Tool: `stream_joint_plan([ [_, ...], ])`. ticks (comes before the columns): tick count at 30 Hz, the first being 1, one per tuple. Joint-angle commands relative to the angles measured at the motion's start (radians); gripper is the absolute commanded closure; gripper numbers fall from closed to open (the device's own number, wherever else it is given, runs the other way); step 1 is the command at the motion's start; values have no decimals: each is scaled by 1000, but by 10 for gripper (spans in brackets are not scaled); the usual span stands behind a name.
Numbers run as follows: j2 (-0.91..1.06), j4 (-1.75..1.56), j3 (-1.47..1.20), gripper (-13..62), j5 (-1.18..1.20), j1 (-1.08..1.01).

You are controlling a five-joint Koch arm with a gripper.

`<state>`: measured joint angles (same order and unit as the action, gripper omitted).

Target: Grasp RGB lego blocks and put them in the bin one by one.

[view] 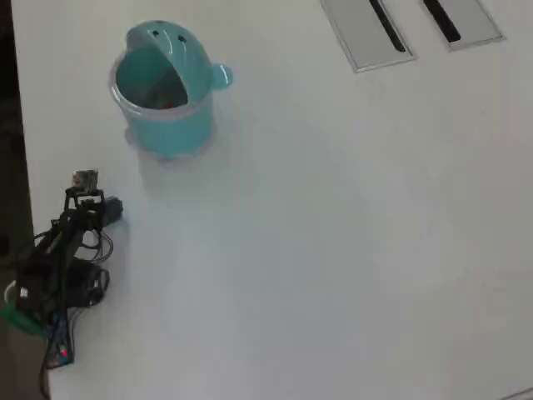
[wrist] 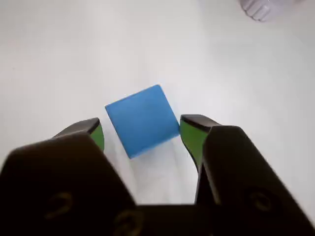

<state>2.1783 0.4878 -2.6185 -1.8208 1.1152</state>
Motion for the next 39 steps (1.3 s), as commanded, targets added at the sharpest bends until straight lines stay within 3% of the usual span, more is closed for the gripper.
stream_joint_plan([
  [1, -25, -35, 69, 211, -6, 0],
  [8, -94, -60, 83, 213, -6, 5],
  [20, -109, -97, 143, 301, 26, 23],
  [28, 8, 64, 411, 330, 149, 64],
  [39, -11, 149, 703, 330, 186, 81],
])
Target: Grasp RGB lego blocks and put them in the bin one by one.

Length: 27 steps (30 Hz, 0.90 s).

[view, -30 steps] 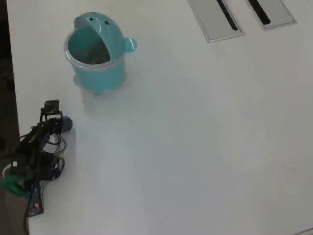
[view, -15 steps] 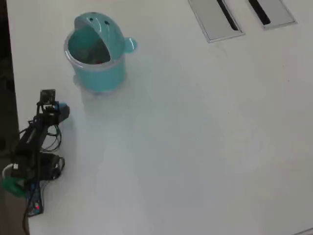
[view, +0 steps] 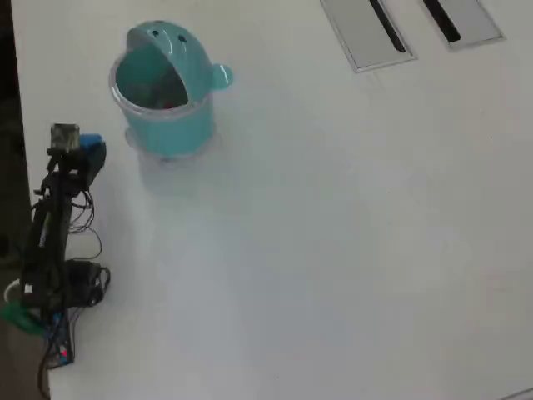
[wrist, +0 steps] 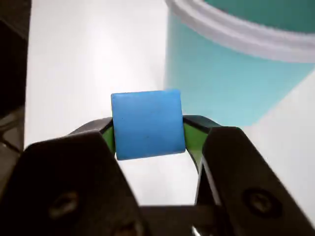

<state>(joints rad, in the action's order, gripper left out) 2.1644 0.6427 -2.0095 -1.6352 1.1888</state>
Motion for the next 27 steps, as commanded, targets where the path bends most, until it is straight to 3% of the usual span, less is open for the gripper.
stream_joint_plan([
  [1, 2, -3, 107, 330, 0, 8],
  [10, -121, -14, 318, 330, 17, 0],
  [19, -370, -37, 684, 330, 17, -60],
  [27, -488, -123, 772, 330, 12, -129],
])
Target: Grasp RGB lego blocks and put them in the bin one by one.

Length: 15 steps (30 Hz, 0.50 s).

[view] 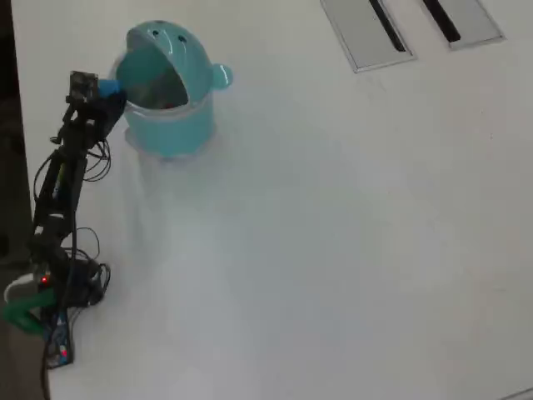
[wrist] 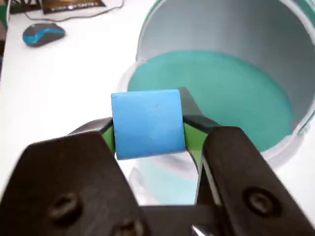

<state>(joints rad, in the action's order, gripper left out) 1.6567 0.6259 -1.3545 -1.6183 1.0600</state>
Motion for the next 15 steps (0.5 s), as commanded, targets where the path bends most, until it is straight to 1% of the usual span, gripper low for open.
stream_joint_plan([
  [1, 2, -118, 133, 331, -5, -9],
  [3, -40, -137, 178, 354, 0, -20],
  [4, -89, -137, 249, 354, 0, -29],
  [7, -160, -137, 341, 354, 0, -46],
  [11, -256, -178, 416, 354, -2, -57],
  [15, -311, -187, 469, 354, -3, -84],
])
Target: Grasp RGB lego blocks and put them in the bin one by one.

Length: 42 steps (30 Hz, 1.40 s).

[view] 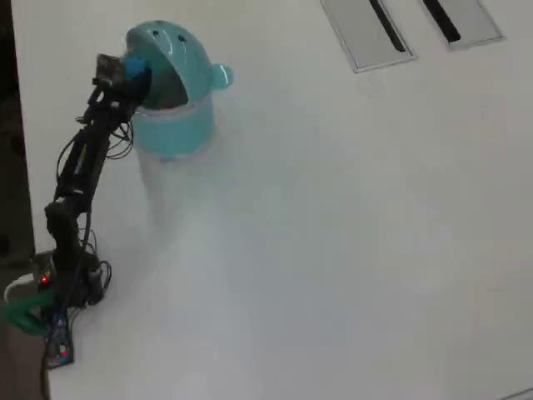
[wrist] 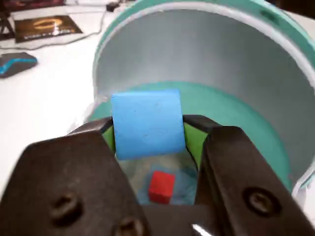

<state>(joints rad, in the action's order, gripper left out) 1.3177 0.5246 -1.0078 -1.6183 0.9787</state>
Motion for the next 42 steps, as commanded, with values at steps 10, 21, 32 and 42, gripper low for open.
stream_joint_plan([
  [10, -3, -152, 80, 207, -129, -32],
  [21, 193, -153, -109, 202, -117, -38],
  [32, 350, -169, -215, 202, -38, -40],
  [42, 495, -207, -316, 201, 66, -48],
])
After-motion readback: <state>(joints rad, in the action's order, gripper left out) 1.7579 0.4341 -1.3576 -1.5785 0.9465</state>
